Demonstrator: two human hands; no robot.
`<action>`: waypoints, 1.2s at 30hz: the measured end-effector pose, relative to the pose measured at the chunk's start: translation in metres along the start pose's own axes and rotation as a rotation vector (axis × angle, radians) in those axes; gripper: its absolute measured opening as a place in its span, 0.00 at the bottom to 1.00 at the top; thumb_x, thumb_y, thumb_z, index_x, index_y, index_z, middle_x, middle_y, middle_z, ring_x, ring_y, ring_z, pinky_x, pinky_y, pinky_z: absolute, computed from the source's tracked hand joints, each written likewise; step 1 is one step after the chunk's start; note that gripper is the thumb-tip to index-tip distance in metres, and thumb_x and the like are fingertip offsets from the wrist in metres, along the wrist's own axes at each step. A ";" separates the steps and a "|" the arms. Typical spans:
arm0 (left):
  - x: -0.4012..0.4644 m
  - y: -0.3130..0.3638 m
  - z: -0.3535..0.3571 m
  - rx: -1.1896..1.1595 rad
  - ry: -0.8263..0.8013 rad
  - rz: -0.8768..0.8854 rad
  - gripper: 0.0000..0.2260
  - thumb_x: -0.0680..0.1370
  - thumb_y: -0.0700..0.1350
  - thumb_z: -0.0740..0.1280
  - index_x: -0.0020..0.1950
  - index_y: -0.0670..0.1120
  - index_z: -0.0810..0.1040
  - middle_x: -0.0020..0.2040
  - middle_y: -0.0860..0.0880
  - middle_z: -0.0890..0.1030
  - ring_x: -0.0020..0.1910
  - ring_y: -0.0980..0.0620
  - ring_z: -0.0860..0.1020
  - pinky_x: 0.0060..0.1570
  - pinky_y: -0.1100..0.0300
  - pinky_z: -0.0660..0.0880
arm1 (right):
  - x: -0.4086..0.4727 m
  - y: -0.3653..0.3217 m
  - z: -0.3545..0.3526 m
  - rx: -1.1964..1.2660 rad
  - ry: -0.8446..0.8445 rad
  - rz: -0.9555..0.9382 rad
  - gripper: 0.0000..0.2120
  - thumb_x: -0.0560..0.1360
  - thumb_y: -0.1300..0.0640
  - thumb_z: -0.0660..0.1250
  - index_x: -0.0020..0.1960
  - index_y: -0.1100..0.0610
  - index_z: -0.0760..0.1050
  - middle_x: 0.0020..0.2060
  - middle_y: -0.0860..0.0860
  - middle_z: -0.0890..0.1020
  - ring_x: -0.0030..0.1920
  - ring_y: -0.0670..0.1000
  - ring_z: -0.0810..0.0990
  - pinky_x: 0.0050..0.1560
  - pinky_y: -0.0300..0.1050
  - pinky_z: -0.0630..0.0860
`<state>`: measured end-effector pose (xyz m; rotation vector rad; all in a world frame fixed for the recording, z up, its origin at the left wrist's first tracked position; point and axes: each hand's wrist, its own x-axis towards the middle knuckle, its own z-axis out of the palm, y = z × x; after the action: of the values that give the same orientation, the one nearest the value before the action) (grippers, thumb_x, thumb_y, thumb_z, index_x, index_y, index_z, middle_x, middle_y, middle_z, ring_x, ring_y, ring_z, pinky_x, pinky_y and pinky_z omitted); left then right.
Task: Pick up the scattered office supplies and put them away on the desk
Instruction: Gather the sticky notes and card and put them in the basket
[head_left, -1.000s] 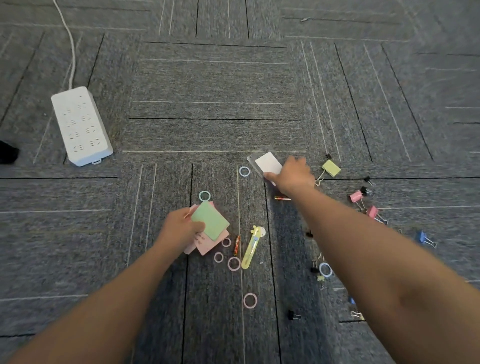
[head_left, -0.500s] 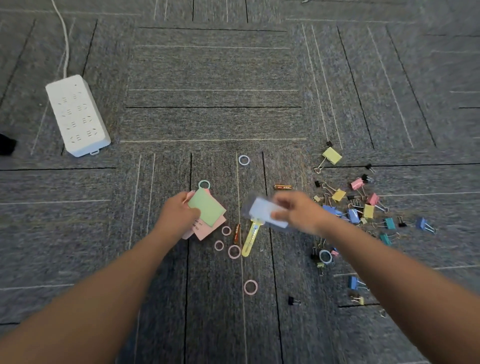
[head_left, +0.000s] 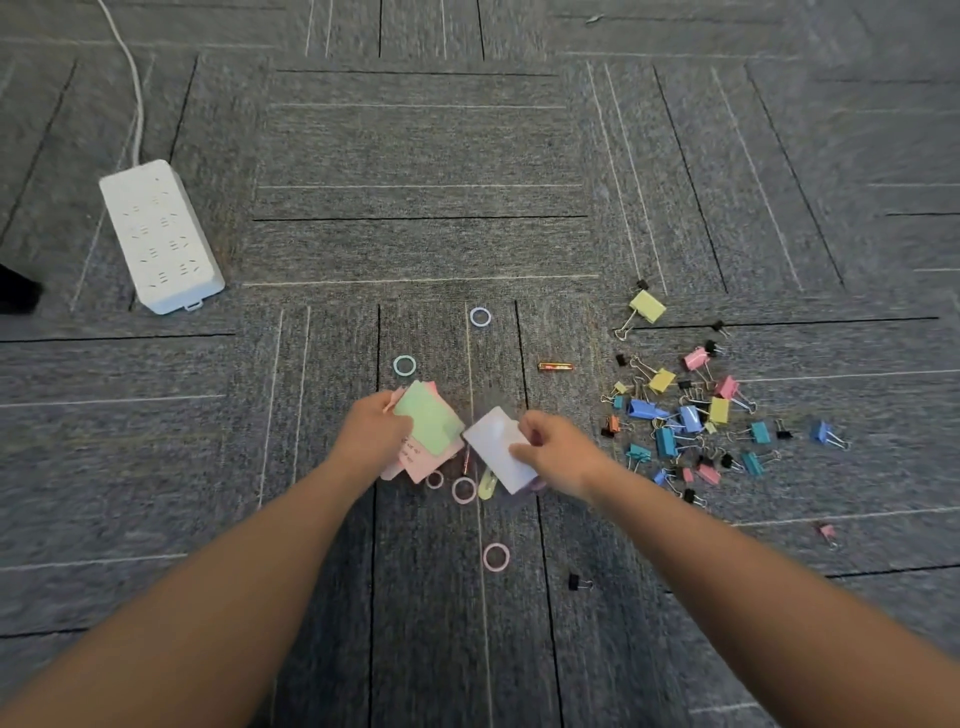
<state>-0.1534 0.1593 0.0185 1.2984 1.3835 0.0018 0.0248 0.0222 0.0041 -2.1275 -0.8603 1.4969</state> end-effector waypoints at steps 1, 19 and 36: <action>0.000 -0.002 -0.004 0.017 0.027 0.008 0.10 0.75 0.33 0.60 0.54 0.43 0.75 0.45 0.38 0.80 0.37 0.45 0.76 0.35 0.56 0.69 | -0.001 0.001 0.001 -0.010 -0.010 0.003 0.02 0.79 0.62 0.62 0.49 0.57 0.69 0.53 0.54 0.78 0.51 0.56 0.80 0.39 0.46 0.82; 0.000 -0.022 -0.033 0.029 0.130 0.052 0.09 0.75 0.33 0.59 0.48 0.45 0.75 0.40 0.43 0.78 0.35 0.46 0.76 0.33 0.57 0.67 | 0.035 -0.046 0.054 -0.293 0.257 0.274 0.06 0.73 0.53 0.67 0.39 0.54 0.74 0.37 0.50 0.80 0.40 0.53 0.80 0.56 0.53 0.75; -0.002 -0.036 -0.046 0.078 0.146 0.063 0.11 0.75 0.36 0.60 0.54 0.46 0.75 0.45 0.41 0.80 0.42 0.39 0.80 0.35 0.51 0.73 | 0.022 -0.047 0.036 -0.082 0.186 0.278 0.13 0.73 0.58 0.71 0.56 0.59 0.76 0.37 0.51 0.78 0.38 0.54 0.81 0.48 0.54 0.81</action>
<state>-0.2097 0.1737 0.0112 1.4292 1.4780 0.0877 -0.0158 0.0704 0.0057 -2.4834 -0.5881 1.3798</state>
